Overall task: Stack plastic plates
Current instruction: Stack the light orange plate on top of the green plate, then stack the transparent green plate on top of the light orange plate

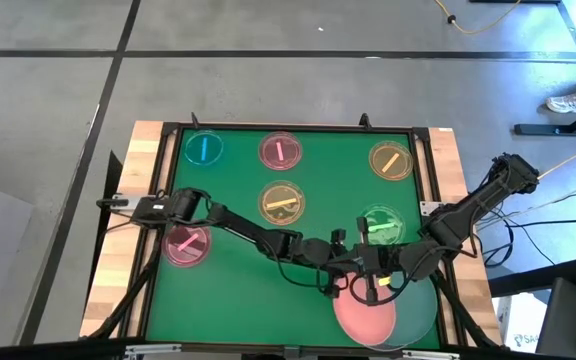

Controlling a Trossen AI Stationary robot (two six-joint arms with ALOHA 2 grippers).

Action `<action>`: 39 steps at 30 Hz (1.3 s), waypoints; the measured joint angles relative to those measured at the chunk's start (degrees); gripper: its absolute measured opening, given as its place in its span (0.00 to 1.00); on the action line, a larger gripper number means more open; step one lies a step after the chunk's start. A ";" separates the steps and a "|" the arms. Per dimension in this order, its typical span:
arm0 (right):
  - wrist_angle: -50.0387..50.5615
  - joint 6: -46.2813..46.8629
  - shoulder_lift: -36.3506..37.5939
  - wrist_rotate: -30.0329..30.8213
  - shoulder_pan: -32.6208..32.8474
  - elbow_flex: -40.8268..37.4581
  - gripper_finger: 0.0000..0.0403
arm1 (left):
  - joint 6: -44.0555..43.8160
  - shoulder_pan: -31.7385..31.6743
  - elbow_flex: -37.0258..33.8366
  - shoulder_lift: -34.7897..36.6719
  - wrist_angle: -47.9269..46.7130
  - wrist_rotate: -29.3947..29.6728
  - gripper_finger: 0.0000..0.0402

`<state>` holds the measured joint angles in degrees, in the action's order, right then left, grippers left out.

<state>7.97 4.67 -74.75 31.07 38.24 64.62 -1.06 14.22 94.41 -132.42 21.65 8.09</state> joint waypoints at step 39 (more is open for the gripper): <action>34.02 22.38 0.01 1.67 -0.07 -0.07 0.02 | -4.68 10.25 -55.58 39.62 13.09 9.77 0.23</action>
<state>41.99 27.05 -74.74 32.74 38.17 64.55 -5.74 24.48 38.83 -92.80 34.73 17.86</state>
